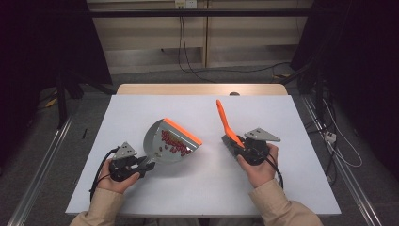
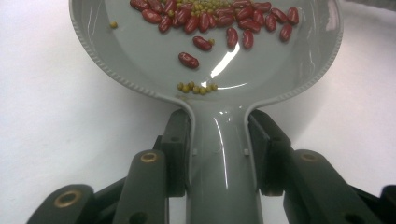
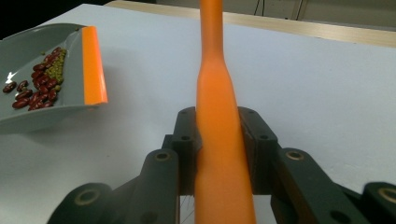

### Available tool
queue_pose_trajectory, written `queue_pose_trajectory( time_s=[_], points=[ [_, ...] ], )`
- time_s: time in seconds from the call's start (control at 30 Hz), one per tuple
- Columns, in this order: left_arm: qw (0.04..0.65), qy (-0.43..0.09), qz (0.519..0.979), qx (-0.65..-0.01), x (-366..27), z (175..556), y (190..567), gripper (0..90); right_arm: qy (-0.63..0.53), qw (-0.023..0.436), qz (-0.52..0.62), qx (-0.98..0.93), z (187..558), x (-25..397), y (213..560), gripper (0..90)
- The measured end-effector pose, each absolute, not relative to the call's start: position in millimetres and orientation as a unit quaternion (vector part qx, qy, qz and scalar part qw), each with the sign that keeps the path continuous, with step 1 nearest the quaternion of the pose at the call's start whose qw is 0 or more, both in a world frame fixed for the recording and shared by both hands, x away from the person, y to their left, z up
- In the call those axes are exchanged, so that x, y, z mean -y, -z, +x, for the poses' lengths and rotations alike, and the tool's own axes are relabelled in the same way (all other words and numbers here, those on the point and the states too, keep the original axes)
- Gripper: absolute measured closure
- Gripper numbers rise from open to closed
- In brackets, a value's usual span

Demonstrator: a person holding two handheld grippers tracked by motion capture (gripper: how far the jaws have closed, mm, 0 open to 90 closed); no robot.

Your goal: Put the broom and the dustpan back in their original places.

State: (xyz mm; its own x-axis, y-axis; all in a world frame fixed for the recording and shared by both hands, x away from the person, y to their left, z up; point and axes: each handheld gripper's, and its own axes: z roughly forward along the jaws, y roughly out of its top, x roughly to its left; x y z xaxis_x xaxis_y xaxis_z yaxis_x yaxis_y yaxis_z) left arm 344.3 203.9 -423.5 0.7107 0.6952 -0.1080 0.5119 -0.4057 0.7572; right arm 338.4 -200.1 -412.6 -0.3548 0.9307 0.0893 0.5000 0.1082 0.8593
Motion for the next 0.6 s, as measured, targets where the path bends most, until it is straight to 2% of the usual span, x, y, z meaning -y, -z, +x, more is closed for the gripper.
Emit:
queue_pose_trajectory(
  time_s=[0.6],
  points=[
    [0.386,-0.143,0.801,-0.435,-221.6,356.1,429.9,63.1,-0.432,0.257,0.519,-0.691,335.6,223.6,410.9,71.1]
  ],
)
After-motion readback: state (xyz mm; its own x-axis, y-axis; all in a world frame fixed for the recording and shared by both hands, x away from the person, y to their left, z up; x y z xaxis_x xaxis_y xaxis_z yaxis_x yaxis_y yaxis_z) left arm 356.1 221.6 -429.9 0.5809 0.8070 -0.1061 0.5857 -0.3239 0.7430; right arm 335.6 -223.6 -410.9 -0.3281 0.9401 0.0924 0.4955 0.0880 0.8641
